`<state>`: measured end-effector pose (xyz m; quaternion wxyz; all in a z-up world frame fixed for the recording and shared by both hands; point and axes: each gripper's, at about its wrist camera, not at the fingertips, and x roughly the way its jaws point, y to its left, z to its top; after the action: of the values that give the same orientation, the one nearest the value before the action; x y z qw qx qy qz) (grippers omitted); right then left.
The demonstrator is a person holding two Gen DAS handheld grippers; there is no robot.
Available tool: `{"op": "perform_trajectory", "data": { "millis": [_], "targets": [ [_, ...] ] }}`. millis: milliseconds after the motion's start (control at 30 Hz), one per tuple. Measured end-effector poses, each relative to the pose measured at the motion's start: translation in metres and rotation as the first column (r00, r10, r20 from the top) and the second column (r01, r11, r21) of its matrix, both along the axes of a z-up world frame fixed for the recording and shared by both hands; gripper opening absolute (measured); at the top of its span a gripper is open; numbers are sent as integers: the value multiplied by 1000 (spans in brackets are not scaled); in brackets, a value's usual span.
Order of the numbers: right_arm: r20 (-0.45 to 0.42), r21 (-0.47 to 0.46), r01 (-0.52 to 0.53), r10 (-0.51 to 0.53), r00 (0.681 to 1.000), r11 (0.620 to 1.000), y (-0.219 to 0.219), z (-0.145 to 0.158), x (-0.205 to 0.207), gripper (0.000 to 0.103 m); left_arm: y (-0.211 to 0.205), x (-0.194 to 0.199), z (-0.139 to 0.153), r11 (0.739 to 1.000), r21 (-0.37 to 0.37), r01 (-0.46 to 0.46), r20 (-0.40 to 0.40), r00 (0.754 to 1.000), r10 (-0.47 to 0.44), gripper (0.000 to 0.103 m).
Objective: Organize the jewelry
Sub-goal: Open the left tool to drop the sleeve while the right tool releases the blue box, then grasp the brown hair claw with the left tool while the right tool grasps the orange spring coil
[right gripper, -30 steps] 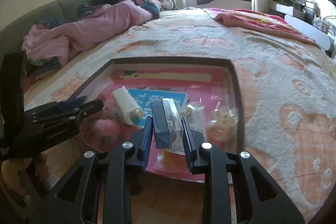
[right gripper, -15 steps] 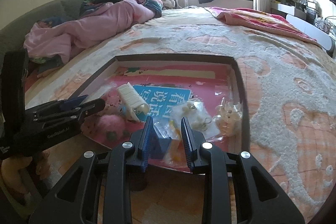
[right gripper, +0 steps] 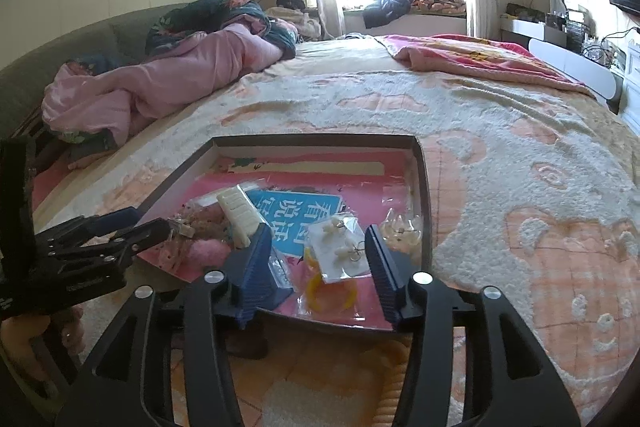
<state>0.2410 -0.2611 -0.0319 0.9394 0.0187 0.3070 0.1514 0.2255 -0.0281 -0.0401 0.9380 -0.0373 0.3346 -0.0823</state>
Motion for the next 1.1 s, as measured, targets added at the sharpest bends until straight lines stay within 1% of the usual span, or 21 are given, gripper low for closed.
{"op": "perform_trajectory", "data": {
  "millis": [33,100,200,333,433,633,800,967,1100],
  "targets": [
    [3,0,3,-3,1000,1000,0,1,-2,51,0,-2,2,1000,-3,-1,5,1000,1,64],
    [10,1,13,-13,1000,1000,-3,3,-7,56,1,-8,6,1000,-11,-3,15,1000,3,69],
    [20,2,27,-27,999,1000,-9,8,-16,60,0,-16,9,1000,-14,4,26,1000,-4,74],
    [38,-5,52,-52,998,999,-16,13,-27,63,-1,-27,12,1000,-13,12,36,999,-11,78],
    [38,-5,62,-62,997,998,-21,13,-33,65,-1,-36,12,1000,-7,24,41,999,-23,79],
    [19,-28,77,-76,997,997,-30,6,-48,65,0,-50,8,998,-21,52,44,998,-51,79],
    [1,-42,95,-95,995,995,-39,-2,-59,65,-6,-59,3,995,-16,95,46,995,-94,79],
    [-51,-35,109,-111,993,993,-49,-15,-67,65,-22,-62,-8,988,-4,157,22,987,-157,79],
    [-94,-47,101,-105,990,994,-47,-28,-67,65,-37,-59,-17,978,17,208,2,978,-208,79]
  ]
}}
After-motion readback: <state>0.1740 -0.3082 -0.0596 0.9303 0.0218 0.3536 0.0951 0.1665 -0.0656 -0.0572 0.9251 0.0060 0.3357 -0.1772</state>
